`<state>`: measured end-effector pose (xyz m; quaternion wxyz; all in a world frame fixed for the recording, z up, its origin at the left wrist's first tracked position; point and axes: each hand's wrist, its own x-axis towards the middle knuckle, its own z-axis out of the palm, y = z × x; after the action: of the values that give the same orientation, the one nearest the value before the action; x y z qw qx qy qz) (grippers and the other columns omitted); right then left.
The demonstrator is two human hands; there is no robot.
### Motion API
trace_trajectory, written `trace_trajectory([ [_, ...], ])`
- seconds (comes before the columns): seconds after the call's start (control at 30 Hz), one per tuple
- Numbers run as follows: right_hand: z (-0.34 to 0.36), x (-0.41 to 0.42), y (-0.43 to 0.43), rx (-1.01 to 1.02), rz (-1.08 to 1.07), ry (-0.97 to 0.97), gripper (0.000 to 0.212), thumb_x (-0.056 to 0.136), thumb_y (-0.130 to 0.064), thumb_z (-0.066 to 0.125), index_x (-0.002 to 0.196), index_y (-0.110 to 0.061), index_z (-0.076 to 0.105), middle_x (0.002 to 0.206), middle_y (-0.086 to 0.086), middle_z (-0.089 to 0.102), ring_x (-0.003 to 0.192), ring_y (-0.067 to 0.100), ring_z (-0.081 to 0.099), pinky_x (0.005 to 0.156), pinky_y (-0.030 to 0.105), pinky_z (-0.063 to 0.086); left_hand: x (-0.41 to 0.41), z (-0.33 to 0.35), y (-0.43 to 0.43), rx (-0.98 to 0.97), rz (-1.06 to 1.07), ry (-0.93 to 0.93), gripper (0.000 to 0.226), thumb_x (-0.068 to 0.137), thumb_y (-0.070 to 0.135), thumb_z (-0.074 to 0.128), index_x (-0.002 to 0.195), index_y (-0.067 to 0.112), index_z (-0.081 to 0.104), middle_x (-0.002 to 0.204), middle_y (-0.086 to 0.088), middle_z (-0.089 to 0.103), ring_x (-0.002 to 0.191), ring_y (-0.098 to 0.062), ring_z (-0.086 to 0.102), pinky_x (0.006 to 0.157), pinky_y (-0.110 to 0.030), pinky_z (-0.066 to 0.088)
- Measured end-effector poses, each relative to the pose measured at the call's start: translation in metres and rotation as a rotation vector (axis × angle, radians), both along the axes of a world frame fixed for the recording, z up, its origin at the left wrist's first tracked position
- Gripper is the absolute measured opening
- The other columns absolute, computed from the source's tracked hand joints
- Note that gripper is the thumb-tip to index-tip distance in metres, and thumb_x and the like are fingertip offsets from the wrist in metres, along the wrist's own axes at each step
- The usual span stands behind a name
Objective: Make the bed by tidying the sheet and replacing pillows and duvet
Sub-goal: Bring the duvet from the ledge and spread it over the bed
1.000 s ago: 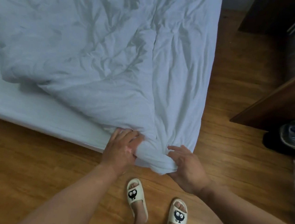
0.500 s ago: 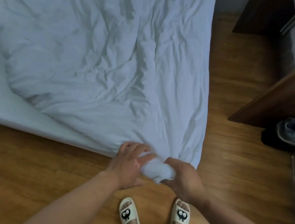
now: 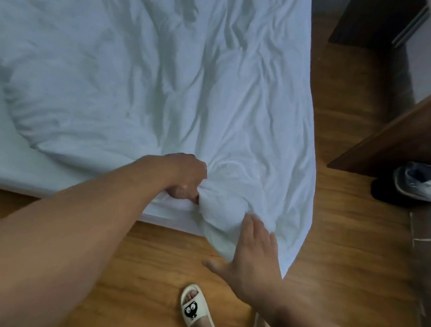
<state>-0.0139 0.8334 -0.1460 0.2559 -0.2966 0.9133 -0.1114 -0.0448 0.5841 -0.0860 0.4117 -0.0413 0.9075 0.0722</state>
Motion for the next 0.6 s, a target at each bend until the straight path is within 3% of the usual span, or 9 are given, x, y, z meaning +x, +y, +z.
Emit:
trace_trajectory([
  [0.1,-0.008,-0.022,-0.027,-0.212,-0.154,0.093,0.05,0.083,-0.038,0.065,0.126,-0.023,0.045,0.108,-0.004,0.059,0.102,0.024,0.061,0.084,0.037,0.046,-0.023,0.015,-0.026,0.021,0.019,-0.092,0.038,0.077,0.059,0.077,0.087,0.023,0.066,0.095,0.004,0.067,0.089,-0.021,0.064,0.085,-0.039,0.054],
  [0.17,-0.008,-0.06,-0.041,-0.241,-0.241,0.06,0.022,0.089,-0.024,0.054,0.11,-0.026,0.047,0.087,-0.008,0.057,0.085,0.024,0.06,0.069,0.036,0.041,-0.029,0.005,-0.04,-0.214,0.047,0.197,0.048,0.076,0.057,0.079,0.105,0.024,0.06,0.105,-0.001,0.062,0.096,-0.025,0.061,0.082,-0.035,0.048],
  [0.2,-0.007,-0.079,-0.048,-0.229,-0.263,0.073,0.019,0.09,-0.023,0.052,0.109,-0.026,0.047,0.086,-0.009,0.055,0.083,0.023,0.058,0.069,0.037,0.042,-0.026,-0.004,-0.041,-0.342,0.026,0.492,0.048,0.077,0.048,0.08,0.11,0.02,0.058,0.103,-0.006,0.06,0.094,-0.028,0.06,0.075,-0.034,0.042],
  [0.27,-0.011,-0.11,-0.059,-0.223,-0.294,0.175,0.025,0.087,-0.02,0.055,0.111,-0.025,0.048,0.093,-0.006,0.054,0.086,0.023,0.053,0.075,0.039,0.045,-0.009,-0.032,-0.025,-0.376,0.034,0.892,0.035,0.069,0.018,0.085,0.094,0.012,0.061,0.082,-0.01,0.058,0.069,-0.032,0.06,0.056,-0.032,0.033],
  [0.33,-0.019,-0.127,-0.063,-0.194,-0.281,0.276,0.029,0.083,-0.013,0.058,0.11,-0.021,0.049,0.099,-0.002,0.052,0.088,0.024,0.049,0.077,0.039,0.045,0.018,-0.062,-0.009,-0.179,0.093,1.041,0.026,0.063,0.008,0.082,0.076,0.012,0.06,0.065,-0.008,0.056,0.049,-0.031,0.056,0.045,-0.026,0.029],
  [0.4,-0.031,-0.131,-0.063,-0.109,-0.246,0.263,0.027,0.082,-0.008,0.053,0.105,-0.02,0.047,0.097,0.0,0.052,0.083,0.024,0.05,0.073,0.038,0.045,0.044,-0.089,-0.003,0.035,0.175,0.954,0.019,0.069,0.022,0.07,0.087,0.016,0.067,0.08,-0.006,0.06,0.065,-0.032,0.063,0.05,-0.027,0.043],
  [0.47,-0.041,-0.127,-0.064,-0.042,-0.228,0.218,0.026,0.083,-0.005,0.047,0.105,-0.019,0.043,0.093,0.002,0.051,0.075,0.026,0.052,0.067,0.038,0.046,0.069,-0.104,0.007,0.069,0.127,0.663,0.053,0.073,0.041,0.063,0.123,0.025,0.063,0.121,-0.01,0.053,0.109,-0.033,0.057,0.083,-0.039,0.056],
  [0.53,-0.049,-0.121,-0.066,-0.013,-0.228,0.166,0.03,0.085,-0.005,0.046,0.111,-0.017,0.042,0.096,0.003,0.05,0.073,0.029,0.052,0.065,0.038,0.044,0.085,-0.114,0.021,-0.077,-0.011,0.419,0.084,0.073,0.061,0.069,0.148,0.035,0.039,0.148,-0.02,0.024,0.138,-0.04,0.027,0.118,-0.048,0.032],
  [0.6,-0.055,-0.116,-0.069,-0.001,-0.228,0.095,0.034,0.086,-0.008,0.049,0.118,-0.016,0.04,0.101,0.005,0.049,0.074,0.028,0.05,0.066,0.038,0.043,0.086,-0.123,0.037,-0.175,0.027,0.435,0.082,0.072,0.064,0.073,0.144,0.038,0.043,0.148,-0.022,0.025,0.137,-0.044,0.025,0.119,-0.055,0.022],
])
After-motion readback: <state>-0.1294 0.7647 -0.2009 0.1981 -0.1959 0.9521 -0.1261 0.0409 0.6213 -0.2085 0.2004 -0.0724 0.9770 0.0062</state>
